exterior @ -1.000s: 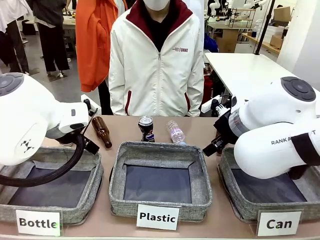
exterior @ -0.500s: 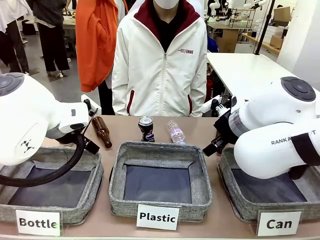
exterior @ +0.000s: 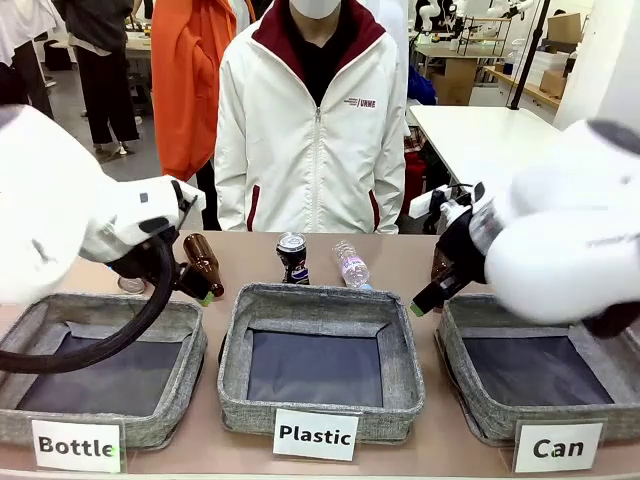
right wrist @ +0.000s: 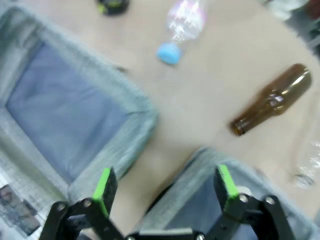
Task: Sort the can waste into the basket.
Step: Pick up the can waste from the table and place it in the right Fabric basket.
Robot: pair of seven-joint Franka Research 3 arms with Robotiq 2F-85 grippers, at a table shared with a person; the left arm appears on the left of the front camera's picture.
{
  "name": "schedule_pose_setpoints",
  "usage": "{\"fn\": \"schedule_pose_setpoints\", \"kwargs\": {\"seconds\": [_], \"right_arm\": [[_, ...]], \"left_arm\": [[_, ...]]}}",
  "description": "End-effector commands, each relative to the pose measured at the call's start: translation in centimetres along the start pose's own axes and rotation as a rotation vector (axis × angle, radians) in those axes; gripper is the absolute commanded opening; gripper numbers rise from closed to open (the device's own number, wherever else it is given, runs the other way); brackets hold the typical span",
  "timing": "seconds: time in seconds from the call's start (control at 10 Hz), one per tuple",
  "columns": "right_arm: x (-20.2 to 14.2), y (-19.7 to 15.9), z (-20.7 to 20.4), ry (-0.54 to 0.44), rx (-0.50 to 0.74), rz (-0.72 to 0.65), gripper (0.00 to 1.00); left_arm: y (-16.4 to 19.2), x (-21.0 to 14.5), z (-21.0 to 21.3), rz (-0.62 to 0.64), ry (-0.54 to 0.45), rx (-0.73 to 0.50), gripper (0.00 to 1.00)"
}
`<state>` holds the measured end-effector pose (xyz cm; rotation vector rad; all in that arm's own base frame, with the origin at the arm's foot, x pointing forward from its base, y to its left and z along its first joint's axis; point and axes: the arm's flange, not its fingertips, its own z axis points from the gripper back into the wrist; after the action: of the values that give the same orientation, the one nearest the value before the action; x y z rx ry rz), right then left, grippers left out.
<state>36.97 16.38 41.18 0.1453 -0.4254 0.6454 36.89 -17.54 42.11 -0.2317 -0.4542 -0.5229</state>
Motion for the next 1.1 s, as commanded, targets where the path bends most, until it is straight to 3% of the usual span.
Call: {"fn": "schedule_pose_setpoints", "kwargs": {"seconds": [0.0,0.1,0.3,0.4,0.6,0.7,0.9,1.0], "right_arm": [[-0.9,-2.8,9.2,0.036,0.243,-0.189,1.00],[-2.0,-5.0,11.5,0.020,0.396,-0.358,1.00],[-6.5,-10.4,13.8,-0.126,0.662,-0.512,1.00],[-9.5,-13.1,14.8,-0.240,0.731,-0.614,1.00],[-16.8,-17.3,16.4,-0.471,0.770,-0.791,1.00],[-19.3,-18.4,16.5,-0.530,0.770,-0.863,1.00],[-21.8,-19.4,16.4,-0.589,0.743,-0.965,1.00],[-21.8,-19.3,16.3,-0.619,0.672,-0.987,1.00]], "left_arm": [[2.2,-1.1,7.3,0.052,-0.010,-0.341,1.00],[4.7,-2.9,10.0,0.095,-0.055,-0.512,1.00],[11.6,-7.6,12.6,0.271,-0.156,-0.595,1.00],[15.6,-11.0,14.0,0.390,-0.247,-0.612,1.00],[21.6,-20.1,16.1,0.681,-0.494,-0.612,1.00],[22.8,-23.3,16.3,0.800,-0.570,-0.598,1.00],[22.1,-24.3,16.0,0.907,-0.605,-0.541,1.00],[21.4,-22.8,15.4,0.958,-0.567,-0.431,1.00]]}}
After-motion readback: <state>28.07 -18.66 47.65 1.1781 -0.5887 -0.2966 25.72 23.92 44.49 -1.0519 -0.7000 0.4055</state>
